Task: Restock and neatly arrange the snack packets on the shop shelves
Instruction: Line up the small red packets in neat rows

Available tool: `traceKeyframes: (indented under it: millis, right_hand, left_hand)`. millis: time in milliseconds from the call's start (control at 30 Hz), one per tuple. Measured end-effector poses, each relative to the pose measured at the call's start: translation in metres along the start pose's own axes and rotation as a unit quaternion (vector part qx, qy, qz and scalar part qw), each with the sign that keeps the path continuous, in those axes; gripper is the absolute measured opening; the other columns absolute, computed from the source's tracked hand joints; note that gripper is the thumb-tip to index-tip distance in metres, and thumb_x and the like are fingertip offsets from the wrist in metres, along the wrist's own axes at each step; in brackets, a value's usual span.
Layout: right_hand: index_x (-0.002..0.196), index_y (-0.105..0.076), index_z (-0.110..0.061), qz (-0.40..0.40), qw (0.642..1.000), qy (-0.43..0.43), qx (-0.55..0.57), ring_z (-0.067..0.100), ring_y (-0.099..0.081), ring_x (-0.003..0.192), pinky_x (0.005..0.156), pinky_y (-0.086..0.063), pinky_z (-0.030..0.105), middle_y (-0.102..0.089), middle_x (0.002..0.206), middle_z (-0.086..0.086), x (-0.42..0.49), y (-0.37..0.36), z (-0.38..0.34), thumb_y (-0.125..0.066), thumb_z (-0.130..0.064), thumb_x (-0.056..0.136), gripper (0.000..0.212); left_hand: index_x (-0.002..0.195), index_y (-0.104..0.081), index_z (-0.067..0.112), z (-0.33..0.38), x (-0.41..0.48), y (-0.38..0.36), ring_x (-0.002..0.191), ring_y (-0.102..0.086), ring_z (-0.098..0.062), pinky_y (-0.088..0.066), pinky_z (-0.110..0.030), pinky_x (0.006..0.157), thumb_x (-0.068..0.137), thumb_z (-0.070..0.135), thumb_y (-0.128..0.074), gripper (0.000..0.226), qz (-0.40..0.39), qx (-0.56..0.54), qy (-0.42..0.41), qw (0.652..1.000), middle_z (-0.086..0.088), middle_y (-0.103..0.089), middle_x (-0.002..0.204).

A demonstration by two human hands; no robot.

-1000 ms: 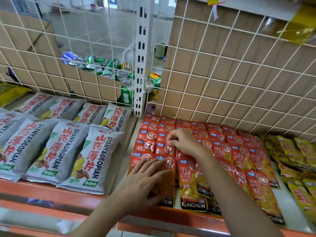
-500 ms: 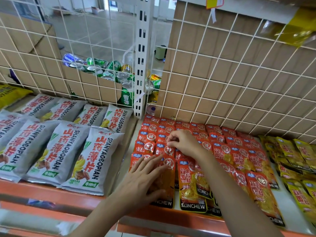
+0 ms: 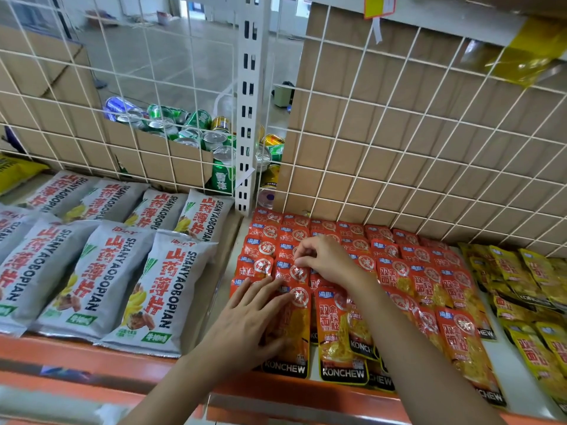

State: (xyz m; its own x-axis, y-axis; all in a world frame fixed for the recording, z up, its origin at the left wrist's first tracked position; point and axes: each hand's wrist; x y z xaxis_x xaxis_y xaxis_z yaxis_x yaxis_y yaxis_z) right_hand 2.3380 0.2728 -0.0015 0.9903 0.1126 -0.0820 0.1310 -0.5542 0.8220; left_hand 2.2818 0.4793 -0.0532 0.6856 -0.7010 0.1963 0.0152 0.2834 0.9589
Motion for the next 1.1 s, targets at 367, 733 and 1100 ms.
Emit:
traceKeyframes:
  millis: [367,733,1100]
  right_hand:
    - [0.084,-0.068,-0.02,0.014,1.0,0.004,0.008,0.01,-0.06,0.088,0.082,-0.049,0.034,-0.067,0.09,-0.005,0.006,0.001,0.004,-0.064,-0.023,0.085,0.006]
    - [0.095,-0.065,-0.018,0.092,0.992,-0.079,-0.031,0.014,-0.056,0.101,0.076,-0.035,0.024,-0.064,0.108,-0.003,0.025,-0.007,0.006,-0.062,-0.032,0.086,0.016]
    - [0.087,-0.067,-0.014,0.127,0.986,-0.108,0.007,0.007,-0.053,0.082,0.069,-0.037,0.024,-0.068,0.097,-0.002,0.029,-0.014,0.004,-0.065,-0.029,0.084,0.015]
  left_hand:
    - [0.138,-0.037,0.034,0.0,0.001,0.003,0.135,-0.026,-0.015,-0.012,-0.037,0.109,0.084,0.07,-0.031,0.065,-0.003,-0.004,0.005,1.0,0.004,-0.039,0.145]
    - [0.146,-0.024,0.032,-0.006,0.019,0.009,0.141,-0.004,-0.013,0.008,-0.035,0.113,0.079,0.077,-0.008,0.082,-0.02,-0.015,0.043,0.999,0.007,-0.019,0.153]
    - [0.135,-0.044,0.03,-0.007,0.018,0.002,0.13,-0.043,-0.018,-0.02,-0.041,0.103,0.086,0.073,-0.02,0.07,-0.04,0.032,0.056,0.997,0.007,-0.053,0.135]
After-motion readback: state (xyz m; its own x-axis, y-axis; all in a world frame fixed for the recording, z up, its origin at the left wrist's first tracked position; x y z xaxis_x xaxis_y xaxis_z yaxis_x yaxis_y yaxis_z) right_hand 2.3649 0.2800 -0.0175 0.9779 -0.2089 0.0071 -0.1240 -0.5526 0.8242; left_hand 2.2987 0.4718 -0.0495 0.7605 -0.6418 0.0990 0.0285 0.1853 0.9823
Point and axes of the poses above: each hand's wrist, its own x-axis towards the middle knuckle, its own y-axis out of the back of the hand, z = x × y
